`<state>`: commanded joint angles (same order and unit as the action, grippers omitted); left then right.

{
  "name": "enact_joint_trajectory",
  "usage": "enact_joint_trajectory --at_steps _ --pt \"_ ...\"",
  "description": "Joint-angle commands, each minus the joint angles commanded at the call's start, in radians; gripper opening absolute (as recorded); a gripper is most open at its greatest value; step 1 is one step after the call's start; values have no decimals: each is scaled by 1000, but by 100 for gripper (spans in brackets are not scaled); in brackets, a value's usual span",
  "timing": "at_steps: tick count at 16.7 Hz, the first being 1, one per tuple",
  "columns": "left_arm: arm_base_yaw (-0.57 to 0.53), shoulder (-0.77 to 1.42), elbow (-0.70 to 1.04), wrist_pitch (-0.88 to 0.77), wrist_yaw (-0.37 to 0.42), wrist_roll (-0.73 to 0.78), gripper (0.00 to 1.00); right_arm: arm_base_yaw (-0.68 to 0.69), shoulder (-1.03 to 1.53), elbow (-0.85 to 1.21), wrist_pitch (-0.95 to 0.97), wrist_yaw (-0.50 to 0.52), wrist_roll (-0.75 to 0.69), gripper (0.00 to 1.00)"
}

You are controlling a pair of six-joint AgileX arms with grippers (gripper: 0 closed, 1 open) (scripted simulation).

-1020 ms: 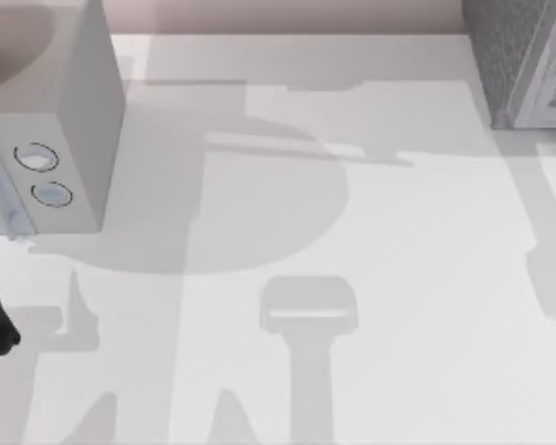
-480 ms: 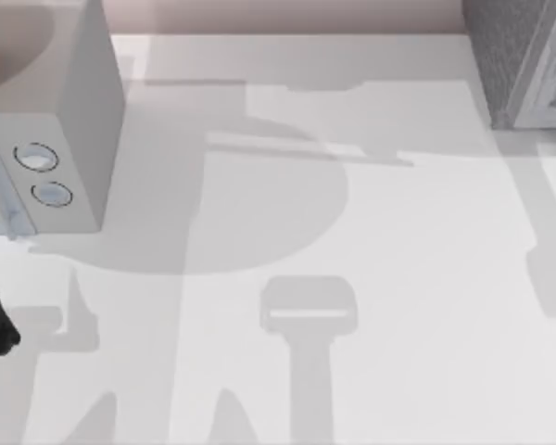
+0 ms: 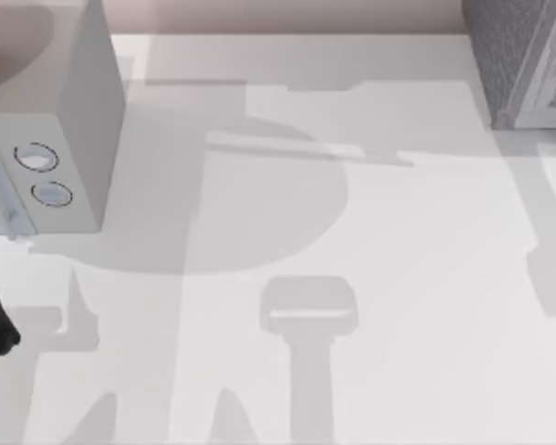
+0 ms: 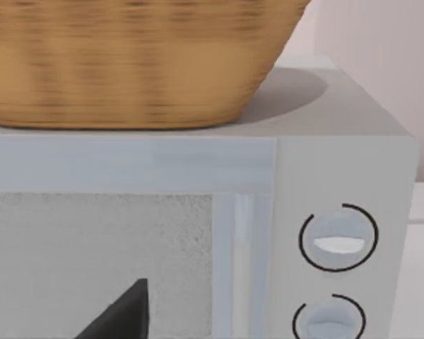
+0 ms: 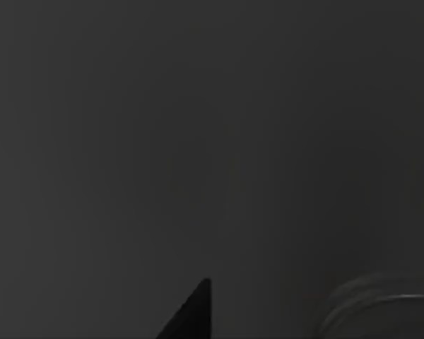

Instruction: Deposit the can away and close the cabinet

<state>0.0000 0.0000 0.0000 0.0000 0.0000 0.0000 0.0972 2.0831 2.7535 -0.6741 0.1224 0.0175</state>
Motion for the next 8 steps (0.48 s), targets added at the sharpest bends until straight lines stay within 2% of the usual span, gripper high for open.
enact_joint_trajectory --at_steps 8 --pt "0 0 0 0 0 0 100 0 0 0 0 0 0 100"
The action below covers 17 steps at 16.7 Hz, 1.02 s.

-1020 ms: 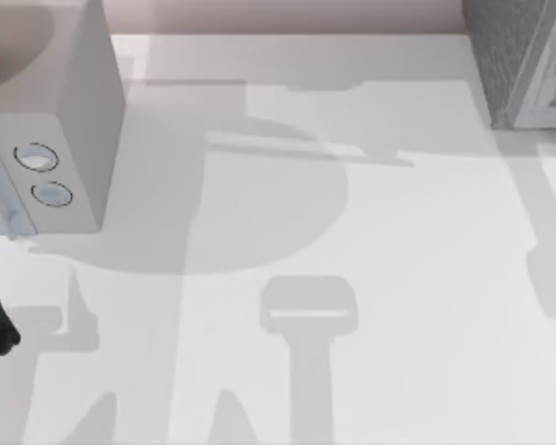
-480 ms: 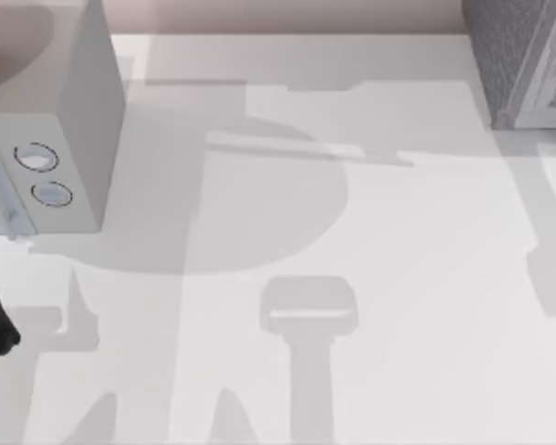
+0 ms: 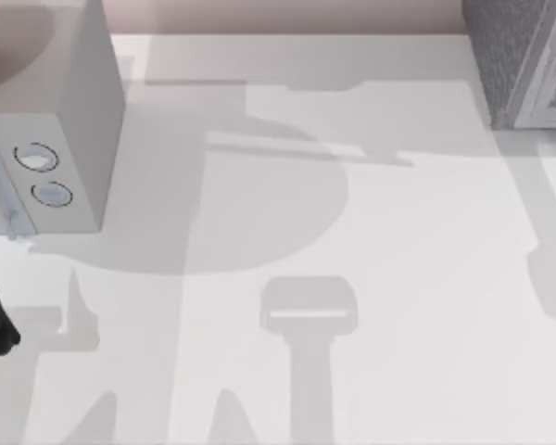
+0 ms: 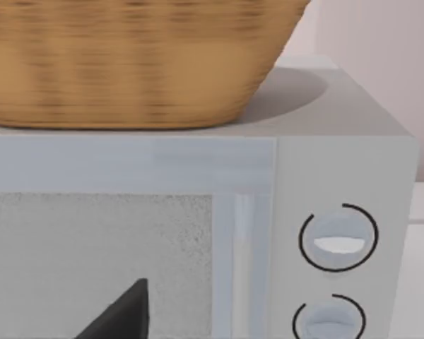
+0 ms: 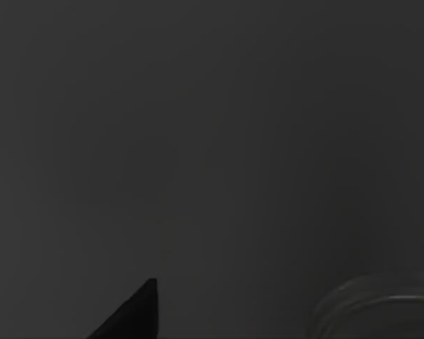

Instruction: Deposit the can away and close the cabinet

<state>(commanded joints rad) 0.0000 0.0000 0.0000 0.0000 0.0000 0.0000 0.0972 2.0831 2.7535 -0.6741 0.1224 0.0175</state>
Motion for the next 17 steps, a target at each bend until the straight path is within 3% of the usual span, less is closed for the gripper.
enact_joint_trajectory --at_steps 5,9,13,17 --pt "0 0 0 0 0 0 100 2 -57 -61 29 -14 -5 100" --pt "0 0 0 0 0 0 100 -4 -271 -287 122 -50 -23 100" --pt "0 0 0 0 0 0 100 -22 -611 -681 248 -87 -43 100" --pt "0 0 0 0 0 0 100 -45 -1002 -1224 382 -115 -57 100"
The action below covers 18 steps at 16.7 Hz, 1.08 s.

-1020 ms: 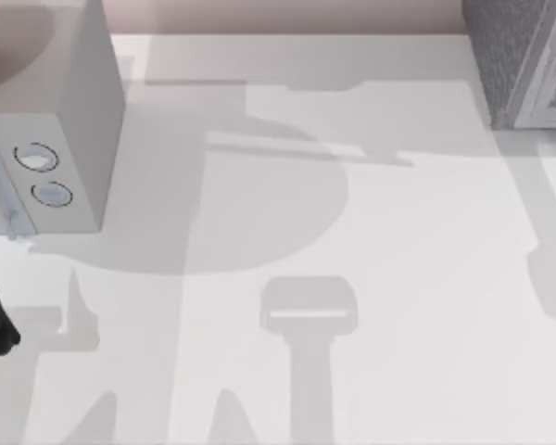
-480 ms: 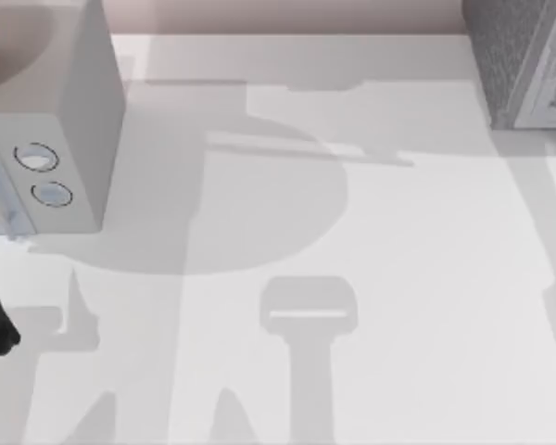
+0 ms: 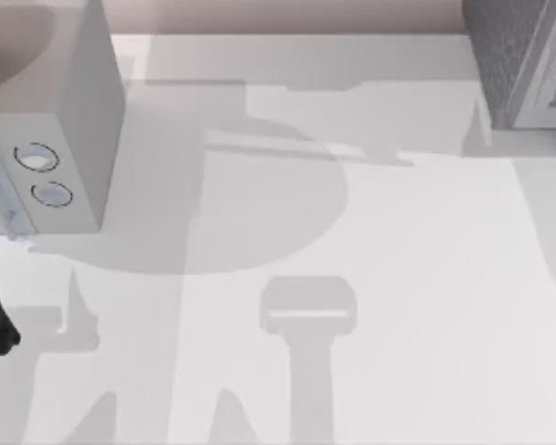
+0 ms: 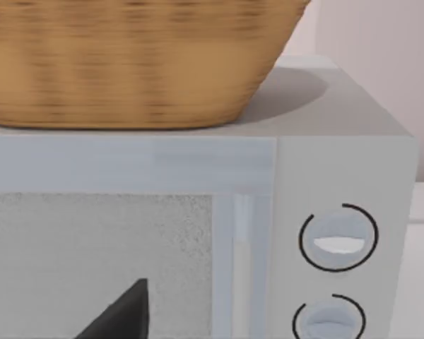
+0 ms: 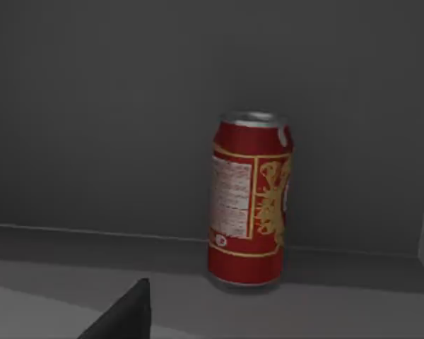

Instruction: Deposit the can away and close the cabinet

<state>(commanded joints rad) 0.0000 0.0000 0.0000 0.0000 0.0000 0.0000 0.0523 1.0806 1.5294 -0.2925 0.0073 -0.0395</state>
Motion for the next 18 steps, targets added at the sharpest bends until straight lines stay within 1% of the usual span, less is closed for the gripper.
enact_joint_trajectory --at_steps 5,9,11,13,15,18 --pt "0 0 0 0 0 0 100 -25 -475 -721 147 -20 0 100" --pt "0 0 0 0 0 0 100 -40 -792 -1158 231 -21 13 100" --pt "0 0 0 0 0 0 100 -45 -913 -1314 258 -18 21 100" --pt "0 0 0 0 0 0 100 -49 -1001 -1428 277 -14 30 100" --pt "0 0 0 0 0 0 100 -51 -1058 -1499 288 -10 36 100" --pt "0 0 0 0 0 0 100 -52 -1081 -1529 293 -7 40 100"
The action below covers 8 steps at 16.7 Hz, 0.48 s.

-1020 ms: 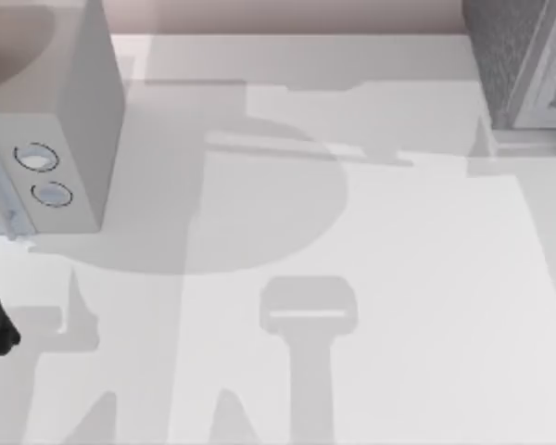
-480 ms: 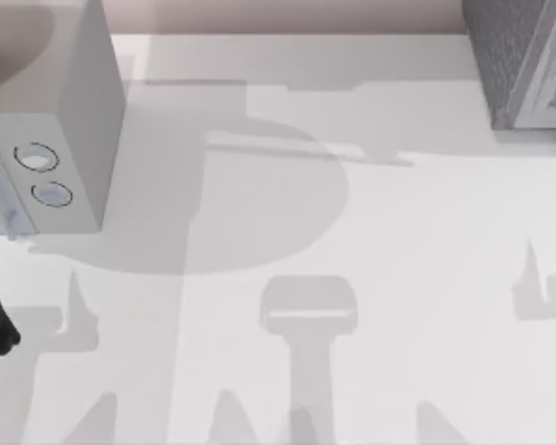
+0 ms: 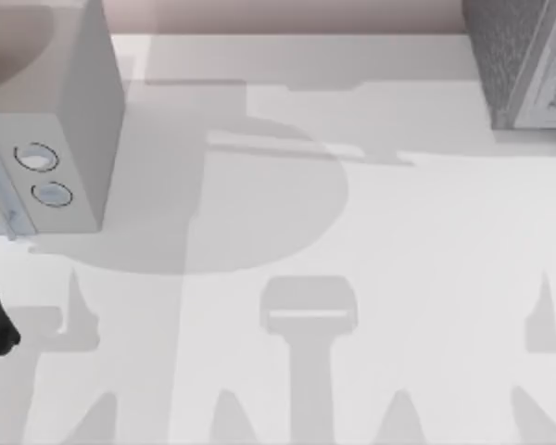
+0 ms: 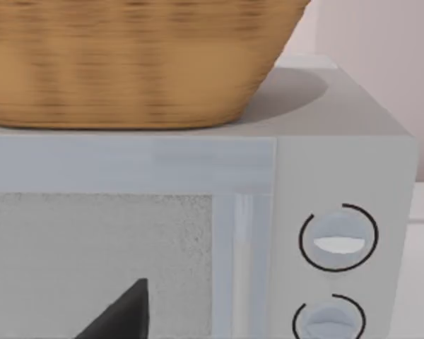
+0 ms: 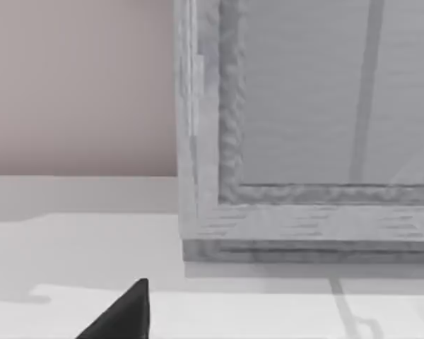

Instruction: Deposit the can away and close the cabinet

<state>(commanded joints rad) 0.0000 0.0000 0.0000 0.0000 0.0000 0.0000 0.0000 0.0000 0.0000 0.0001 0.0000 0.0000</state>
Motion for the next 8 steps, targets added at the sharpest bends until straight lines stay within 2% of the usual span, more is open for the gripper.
enact_joint_trajectory --at_steps 5,8 --pt "0 0 0 0 0 0 100 2 5 1 0 -1 -1 100" --pt "0 0 0 0 0 0 100 -45 70 20 59 -58 3 100"
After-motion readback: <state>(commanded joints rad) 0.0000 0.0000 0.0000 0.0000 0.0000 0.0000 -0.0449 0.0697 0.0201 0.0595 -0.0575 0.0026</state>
